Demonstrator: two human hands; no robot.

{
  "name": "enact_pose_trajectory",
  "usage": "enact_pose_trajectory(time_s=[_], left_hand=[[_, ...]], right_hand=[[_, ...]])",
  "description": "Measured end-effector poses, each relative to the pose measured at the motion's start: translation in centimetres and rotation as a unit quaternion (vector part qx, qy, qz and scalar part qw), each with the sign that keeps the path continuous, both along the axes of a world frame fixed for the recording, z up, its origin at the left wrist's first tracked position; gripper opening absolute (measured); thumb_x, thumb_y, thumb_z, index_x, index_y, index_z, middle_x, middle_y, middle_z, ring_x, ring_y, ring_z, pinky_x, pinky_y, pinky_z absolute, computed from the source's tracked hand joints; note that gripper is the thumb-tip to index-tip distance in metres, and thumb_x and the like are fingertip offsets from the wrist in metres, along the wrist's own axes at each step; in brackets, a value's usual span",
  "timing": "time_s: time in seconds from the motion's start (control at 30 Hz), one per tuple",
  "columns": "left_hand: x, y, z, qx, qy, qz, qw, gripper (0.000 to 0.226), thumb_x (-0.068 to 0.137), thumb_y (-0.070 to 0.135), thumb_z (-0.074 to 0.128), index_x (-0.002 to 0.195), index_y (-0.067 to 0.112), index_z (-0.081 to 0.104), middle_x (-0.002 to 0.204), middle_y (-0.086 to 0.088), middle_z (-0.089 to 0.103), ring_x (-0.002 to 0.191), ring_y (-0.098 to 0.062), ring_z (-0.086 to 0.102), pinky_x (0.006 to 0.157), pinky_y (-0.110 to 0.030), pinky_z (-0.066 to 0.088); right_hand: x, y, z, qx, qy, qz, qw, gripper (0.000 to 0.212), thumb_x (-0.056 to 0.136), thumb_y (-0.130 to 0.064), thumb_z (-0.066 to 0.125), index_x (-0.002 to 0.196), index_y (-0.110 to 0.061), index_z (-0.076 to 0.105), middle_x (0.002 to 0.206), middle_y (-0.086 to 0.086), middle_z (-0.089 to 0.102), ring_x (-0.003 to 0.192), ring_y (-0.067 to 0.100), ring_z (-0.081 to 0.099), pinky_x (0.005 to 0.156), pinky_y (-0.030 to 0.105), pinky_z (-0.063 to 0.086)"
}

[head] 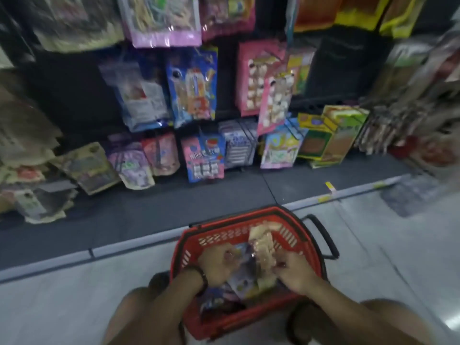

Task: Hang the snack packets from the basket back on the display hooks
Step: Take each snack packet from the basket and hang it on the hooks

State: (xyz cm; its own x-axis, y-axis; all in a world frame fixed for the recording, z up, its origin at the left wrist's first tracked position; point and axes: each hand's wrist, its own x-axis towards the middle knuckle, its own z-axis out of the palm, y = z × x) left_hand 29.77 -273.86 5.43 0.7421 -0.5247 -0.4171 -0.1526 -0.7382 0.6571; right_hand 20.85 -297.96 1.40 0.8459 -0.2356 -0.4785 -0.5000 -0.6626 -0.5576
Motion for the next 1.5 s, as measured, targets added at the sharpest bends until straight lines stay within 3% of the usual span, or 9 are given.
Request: enact_pose_trajectory(time_s=[0.13,0.4,0.57,0.7,0.83,1.07,1.2,1.3,1.5], left_hand=[[1.1,-1.8,-2.9,0.025,0.035,0.012,0.999,0.039,0.079,0.046,0.058,0.107,0.025,0.074,0.11,-0.001,0.078,0.106,-0.023,0.072,0.093,-0.039,0.057],[3.1,-3.2,-7.1,0.006,0.071,0.051,0.996,0.019,0.102,0.032,0.065,0.121,0.03,0.067,0.123,0.009,0.072,0.115,-0.014,0.067,0.101,-0.034,0.055],[3.1,-3.8,-8.5,-0.009,0.054,0.063,0.997,0.017,0.101,0.024,0.066,0.118,0.029,0.069,0.118,0.012,0.072,0.112,-0.006,0.067,0.101,-0.03,0.055],[3.3,-3.9,-9.1,0.034,0.069,0.042,0.996,0.022,0.102,0.028,0.065,0.123,0.031,0.067,0.127,0.01,0.071,0.119,-0.01,0.066,0.106,-0.033,0.054],[3.5,-3.8,-9.4,0.037,0.065,0.042,0.996,0.024,0.102,0.029,0.065,0.125,0.032,0.067,0.131,0.011,0.069,0.124,-0.008,0.063,0.108,-0.034,0.053],[4.1,-3.4,-9.6,0.032,0.073,0.054,0.995,0.022,0.103,0.029,0.063,0.124,0.032,0.068,0.128,0.014,0.07,0.12,-0.005,0.064,0.108,-0.031,0.052],[4.0,-3.0,-9.7,0.039,0.083,0.066,0.994,0.019,0.103,0.033,0.063,0.121,0.035,0.07,0.124,0.016,0.07,0.116,-0.005,0.064,0.097,-0.022,0.049],[3.6,-2.6,-9.6,0.03,0.083,0.09,0.992,0.016,0.102,0.03,0.064,0.116,0.033,0.071,0.119,0.015,0.07,0.111,-0.006,0.064,0.091,-0.017,0.046],[2.3,-1.9,-6.4,0.016,0.093,0.102,0.99,0.011,0.102,0.033,0.063,0.093,0.039,0.065,0.101,0.02,0.069,0.098,-0.001,0.066,0.083,-0.02,0.053]], right_hand=[[-0.2,-2.3,-1.8,-0.029,0.049,-0.013,0.998,0.028,0.099,-0.029,0.072,0.126,-0.022,0.076,0.122,-0.004,0.072,0.12,0.023,0.068,0.083,0.024,0.043],[4.4,-2.1,-8.1,-0.047,0.125,0.04,0.99,0.04,0.103,-0.042,0.064,0.129,-0.012,0.073,0.13,0.017,0.073,0.123,0.036,0.068,0.094,0.037,0.051],[6.2,-3.0,-21.4,-0.044,0.17,-0.037,0.984,0.122,0.059,-0.078,0.074,0.158,-0.018,0.033,0.146,0.017,0.057,0.129,0.037,0.062,0.11,0.043,0.053],[8.8,-0.2,-17.2,0.006,0.144,-0.157,0.977,0.146,0.065,-0.06,0.095,0.167,-0.02,-0.002,0.16,0.028,0.033,0.144,0.049,0.047,0.116,0.053,0.049],[10.1,0.4,-17.6,-0.025,0.145,-0.141,0.979,0.133,0.082,-0.061,0.083,0.167,-0.013,-0.007,0.162,0.034,0.03,0.143,0.051,0.048,0.112,0.052,0.051],[8.6,0.6,-18.3,-0.012,0.1,-0.18,0.978,0.078,0.098,-0.046,0.067,0.156,-0.012,0.028,0.131,0.025,0.066,0.113,0.044,0.071,0.086,0.045,0.058],[6.3,-0.3,-15.9,0.061,0.053,-0.195,0.977,0.046,0.109,-0.028,0.055,0.152,-0.012,0.047,0.132,0.022,0.069,0.123,0.043,0.068,0.095,0.038,0.051],[4.8,-1.0,-13.3,0.11,0.014,-0.213,0.971,0.047,0.115,-0.032,0.045,0.157,-0.012,0.049,0.141,0.019,0.064,0.134,0.041,0.06,0.104,0.037,0.049],[2.5,-1.6,-6.6,0.163,-0.076,-0.218,0.959,0.044,0.115,-0.037,0.043,0.153,-0.018,0.056,0.129,0.005,0.07,0.12,0.023,0.065,0.101,0.029,0.045]])
